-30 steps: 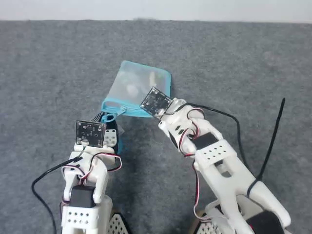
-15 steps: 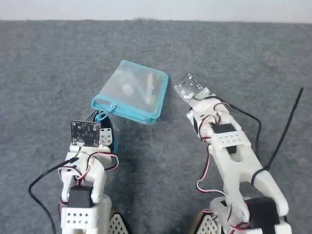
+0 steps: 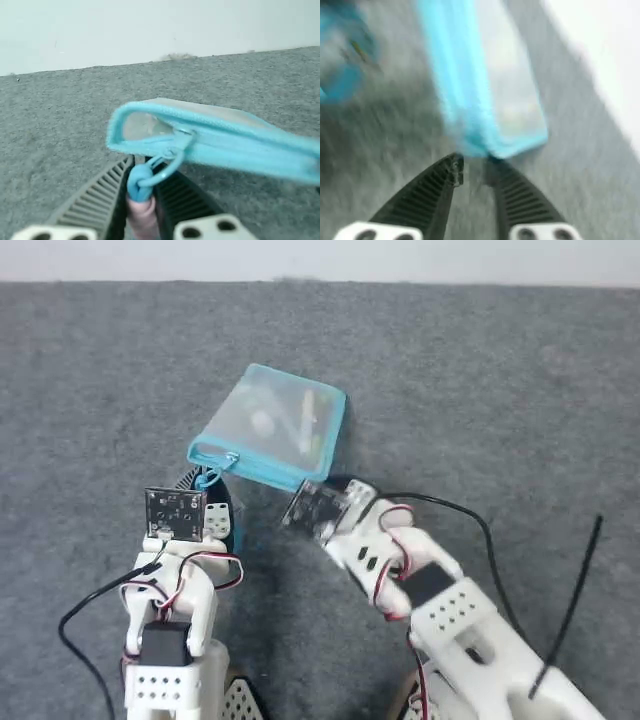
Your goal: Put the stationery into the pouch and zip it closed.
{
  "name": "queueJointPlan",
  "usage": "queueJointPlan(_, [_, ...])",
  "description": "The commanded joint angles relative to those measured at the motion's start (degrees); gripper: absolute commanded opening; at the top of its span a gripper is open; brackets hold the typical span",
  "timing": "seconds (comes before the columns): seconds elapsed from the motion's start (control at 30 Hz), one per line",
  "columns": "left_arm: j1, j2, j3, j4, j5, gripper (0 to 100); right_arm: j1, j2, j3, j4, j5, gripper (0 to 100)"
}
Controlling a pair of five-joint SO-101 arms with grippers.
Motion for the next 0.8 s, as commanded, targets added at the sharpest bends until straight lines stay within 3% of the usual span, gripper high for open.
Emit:
queueJointPlan(0.0, [0.00, -0.18, -0.92, -2.55, -0.26, 1, -1.63, -3.30, -2.11, -0.22, -5.01, 16.5])
queueJointPlan(0.4, [0.09, -0.18, -0.92, -2.55, -0.26, 1, 1.54, 7.16, -11.69, -0.04, -3.96, 16.5])
queueJointPlan(0.67, [0.09, -0.18, -0.84, -2.55, -0.26, 1, 3.30, -4.00, -4.40, 6.64, -3.69, 16.6])
queueJointPlan(0.77, [0.09, -0.18, -0.84, -2.64, -0.26, 1, 2.95, -10.51, -4.48, 14.81, -3.69, 16.9])
